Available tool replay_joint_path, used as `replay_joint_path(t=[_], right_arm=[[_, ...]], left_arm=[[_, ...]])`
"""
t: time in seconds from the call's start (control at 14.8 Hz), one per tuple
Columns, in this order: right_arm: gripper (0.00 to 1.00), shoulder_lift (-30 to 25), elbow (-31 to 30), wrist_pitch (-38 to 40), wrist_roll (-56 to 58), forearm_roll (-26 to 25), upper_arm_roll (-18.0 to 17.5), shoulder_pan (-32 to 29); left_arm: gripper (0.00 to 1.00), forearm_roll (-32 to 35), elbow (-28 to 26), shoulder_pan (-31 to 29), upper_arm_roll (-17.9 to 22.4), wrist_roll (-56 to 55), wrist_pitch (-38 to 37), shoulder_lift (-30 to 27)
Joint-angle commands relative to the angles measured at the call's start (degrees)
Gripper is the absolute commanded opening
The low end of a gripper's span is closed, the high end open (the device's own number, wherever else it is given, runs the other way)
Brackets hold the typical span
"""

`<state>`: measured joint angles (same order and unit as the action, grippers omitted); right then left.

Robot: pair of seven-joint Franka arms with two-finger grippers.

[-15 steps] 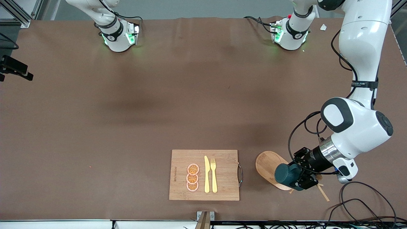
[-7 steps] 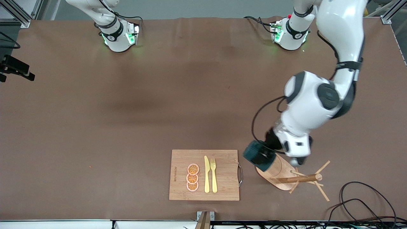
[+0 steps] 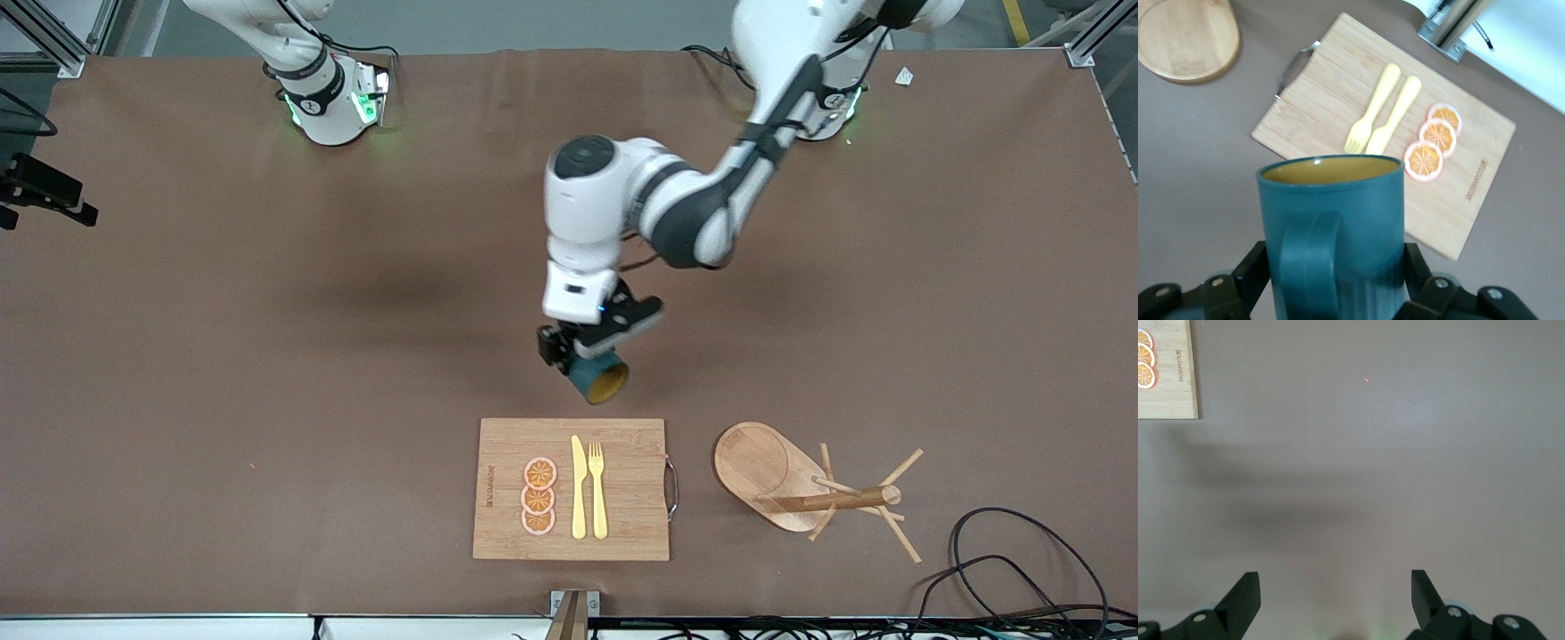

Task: Transfer cup from left to right arm and place
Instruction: 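Lift the teal mug off the stand and carry it to mid-table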

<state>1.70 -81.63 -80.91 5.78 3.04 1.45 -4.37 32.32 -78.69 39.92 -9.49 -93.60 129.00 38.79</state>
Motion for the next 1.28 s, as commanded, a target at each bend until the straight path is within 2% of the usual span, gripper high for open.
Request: replay_joint_path(t=[0.0, 0.27, 0.47, 0.61, 0.81, 1.01, 1.08, 1.15, 1.22], right_arm=[[1.0, -0.3, 0.1, -0.1, -0.5, 0.2, -0.2, -0.1], [1.0, -0.3, 0.1, -0.1, -0.4, 0.2, -0.2, -0.1], [1.0, -0.3, 0.0, -0.1, -0.3, 0.2, -0.2, -0.2], [1.0, -0.3, -0.1, -0.1, -0.3, 0.4, -0.2, -0.3], [1.0, -0.3, -0.1, -0.1, -0.3, 0.3, -0.2, -0.2], [1.0, -0.3, -0.3, -0.1, -0.3, 0.1, -0.2, -0.5], [1.0, -0.3, -0.4, -0.1, -0.3, 0.1, -0.2, -0.5], [1.0, -0.3, -0.4, -0.1, -0.3, 0.1, -0.2, -0.5], [1.0, -0.3, -0.4, -0.1, -0.3, 0.1, -0.2, -0.5]], left_arm=[[0.42, 9.4, 0.3, 5.1, 1.2, -5.1, -2.2, 2.0], [0.41, 26.6, 0.5, 11.5, 1.2, -16.0, -7.8, 5.8], [0.41, 35.3, 0.4, 15.5, 1.4, -21.7, -8.6, 8.8], [0.41, 43.3, 0.6, 18.2, 1.4, -26.8, -12.4, 12.3], [0.42, 52.9, 0.8, 20.5, 1.4, -34.3, -13.9, 17.5], [0.44, 61.6, 0.3, 21.3, 1.6, -40.7, -14.8, 19.5], [0.48, 62.4, 0.3, 22.0, 1.6, -41.3, -16.2, 20.7], [0.57, 62.5, 0.4, 22.7, 1.6, -41.3, -17.5, 21.6], [0.92, 62.4, 0.3, 22.7, 1.6, -41.4, -17.7, 21.7]])
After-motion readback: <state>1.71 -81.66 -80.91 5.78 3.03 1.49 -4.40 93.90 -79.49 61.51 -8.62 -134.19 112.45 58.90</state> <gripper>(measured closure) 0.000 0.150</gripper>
